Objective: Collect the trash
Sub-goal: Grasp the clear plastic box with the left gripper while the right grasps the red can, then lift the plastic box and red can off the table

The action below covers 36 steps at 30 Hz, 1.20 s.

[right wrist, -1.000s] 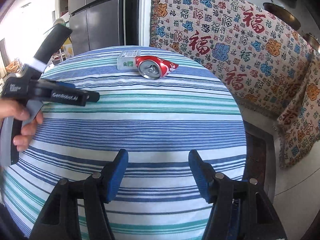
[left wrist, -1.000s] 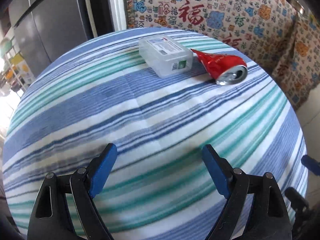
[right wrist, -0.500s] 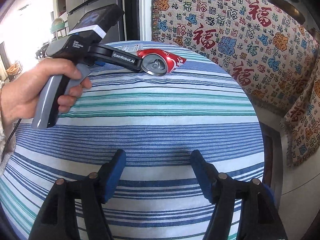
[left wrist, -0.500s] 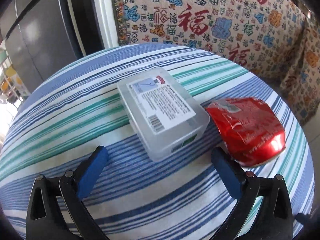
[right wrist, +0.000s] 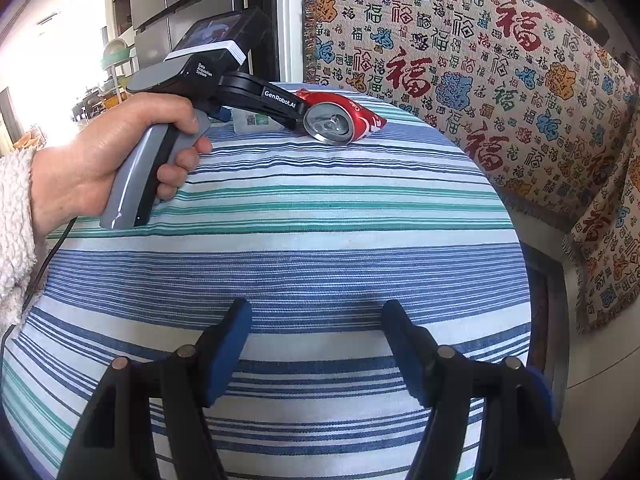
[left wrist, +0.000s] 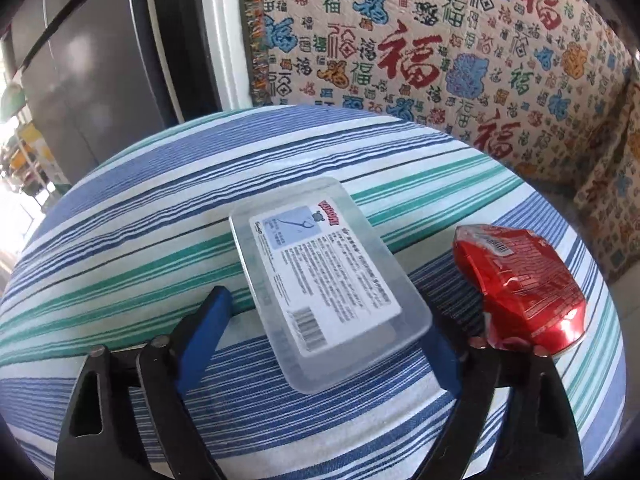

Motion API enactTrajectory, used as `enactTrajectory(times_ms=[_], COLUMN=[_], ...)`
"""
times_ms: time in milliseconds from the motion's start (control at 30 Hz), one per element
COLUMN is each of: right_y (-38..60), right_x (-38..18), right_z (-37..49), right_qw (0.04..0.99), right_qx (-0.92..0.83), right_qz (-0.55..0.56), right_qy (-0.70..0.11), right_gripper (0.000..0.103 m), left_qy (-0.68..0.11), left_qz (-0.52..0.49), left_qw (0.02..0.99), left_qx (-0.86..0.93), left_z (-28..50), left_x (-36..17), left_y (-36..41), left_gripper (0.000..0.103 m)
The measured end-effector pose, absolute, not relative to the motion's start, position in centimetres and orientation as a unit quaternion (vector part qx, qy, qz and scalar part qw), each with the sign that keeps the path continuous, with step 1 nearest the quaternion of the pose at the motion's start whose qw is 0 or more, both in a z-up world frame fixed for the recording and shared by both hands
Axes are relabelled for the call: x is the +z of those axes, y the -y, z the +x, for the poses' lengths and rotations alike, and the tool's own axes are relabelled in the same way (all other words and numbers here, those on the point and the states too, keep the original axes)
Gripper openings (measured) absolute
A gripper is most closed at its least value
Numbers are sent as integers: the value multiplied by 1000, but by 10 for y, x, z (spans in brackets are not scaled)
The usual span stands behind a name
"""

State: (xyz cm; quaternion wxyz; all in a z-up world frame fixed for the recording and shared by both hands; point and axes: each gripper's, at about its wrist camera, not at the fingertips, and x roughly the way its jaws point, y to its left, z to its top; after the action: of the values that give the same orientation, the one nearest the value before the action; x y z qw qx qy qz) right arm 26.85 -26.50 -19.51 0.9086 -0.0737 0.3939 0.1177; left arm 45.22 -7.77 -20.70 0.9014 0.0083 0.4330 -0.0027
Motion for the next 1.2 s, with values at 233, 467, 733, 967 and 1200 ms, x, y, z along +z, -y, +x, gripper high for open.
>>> enactTrajectory(times_ms=[233,467,733,967,1200], right_y=[265,248,209,207,217], right_x=[-196,-197,-199,-194,-190], right_z=[271,293,398,463,446], right_qw=[907,895,901,907,911], right_qx=[122,102,42,2,-6], right_qz=[-69,-65,-31,25,19], right_qy=[-397,-430,-431,-420,-413], right_gripper=[71,95,103,102,79], left_qy=[-429,-434,-429,-430,-430], left_qz=[21,37,33,30,30], left_qw=[903,899,902,901,901], left_qx=[-17,-33,-41,-44,-45], left_z=[423,350,331,333,332], left_x=[-205,-203,-203,-203,-204], left_y=[57,6,-6,-7,-7], left_gripper=[69,66,66,70,71])
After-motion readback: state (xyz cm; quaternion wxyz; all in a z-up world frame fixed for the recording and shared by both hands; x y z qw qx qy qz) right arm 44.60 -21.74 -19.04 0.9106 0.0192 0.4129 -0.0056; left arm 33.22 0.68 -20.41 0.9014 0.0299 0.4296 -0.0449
